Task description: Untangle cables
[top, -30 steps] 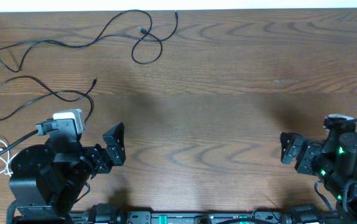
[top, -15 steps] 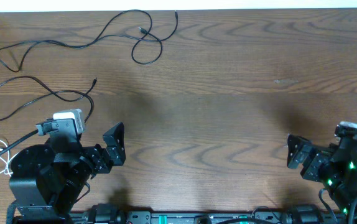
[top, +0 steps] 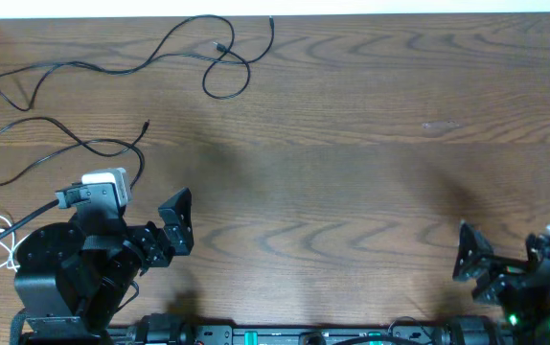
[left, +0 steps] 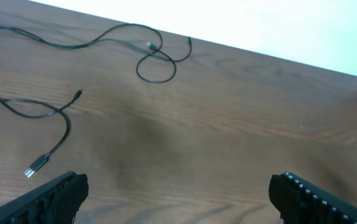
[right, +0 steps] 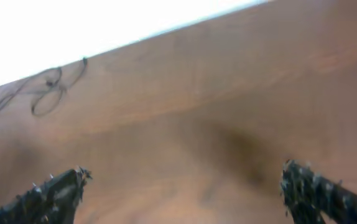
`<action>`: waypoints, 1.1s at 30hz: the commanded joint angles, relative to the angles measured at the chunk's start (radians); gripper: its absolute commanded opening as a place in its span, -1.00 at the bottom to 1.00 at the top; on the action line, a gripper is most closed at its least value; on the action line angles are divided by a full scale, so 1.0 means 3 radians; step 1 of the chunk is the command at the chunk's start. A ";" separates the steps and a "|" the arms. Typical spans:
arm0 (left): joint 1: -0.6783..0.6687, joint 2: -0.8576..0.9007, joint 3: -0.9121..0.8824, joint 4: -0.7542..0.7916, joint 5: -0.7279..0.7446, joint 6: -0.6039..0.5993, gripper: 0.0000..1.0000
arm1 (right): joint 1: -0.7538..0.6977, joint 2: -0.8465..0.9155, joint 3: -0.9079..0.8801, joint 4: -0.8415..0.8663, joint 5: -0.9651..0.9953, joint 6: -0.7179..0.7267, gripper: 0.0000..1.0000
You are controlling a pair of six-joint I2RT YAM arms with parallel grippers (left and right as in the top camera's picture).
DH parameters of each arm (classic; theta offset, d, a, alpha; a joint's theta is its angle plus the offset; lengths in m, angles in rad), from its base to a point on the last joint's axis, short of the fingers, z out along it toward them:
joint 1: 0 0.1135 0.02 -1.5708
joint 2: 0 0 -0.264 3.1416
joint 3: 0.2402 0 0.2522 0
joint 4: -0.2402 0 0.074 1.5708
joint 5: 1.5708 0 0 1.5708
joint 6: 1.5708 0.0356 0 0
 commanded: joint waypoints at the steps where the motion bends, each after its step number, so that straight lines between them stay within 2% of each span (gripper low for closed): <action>1: -0.0010 0.0010 0.0020 -0.0005 -0.0046 0.0046 0.97 | -0.0031 -0.0278 -0.0521 0.0441 0.0060 -0.0298 0.98; 7: -0.0010 0.0010 0.0020 -0.0005 -0.0046 0.0046 0.97 | -0.0031 -0.0740 -0.1414 0.1390 0.0058 -0.0487 0.99; 11: -0.0010 0.0010 0.0020 -0.0005 -0.0046 0.0046 0.98 | -0.0029 -0.0919 -0.1798 0.1818 0.0060 -0.0614 0.99; 16: -0.0009 0.0010 0.0020 -0.0005 -0.0046 0.0046 0.98 | -0.0031 -0.0922 -0.2261 0.2665 0.0061 -0.0684 0.99; 24: -0.0010 0.0010 0.0020 -0.0005 -0.0046 0.0046 0.97 | -0.0036 -0.0922 -0.2823 0.3550 0.0062 -0.0696 0.99; 27: -0.0010 0.0010 0.0020 -0.0005 -0.0046 0.0046 0.97 | -0.0036 -0.0922 -0.2981 0.3787 0.0062 -0.0696 0.99; 33: -0.0010 0.0010 0.0020 -0.0005 -0.0046 0.0046 0.97 | -0.0090 -0.0922 -0.2972 0.3432 0.0062 -0.0696 0.99</action>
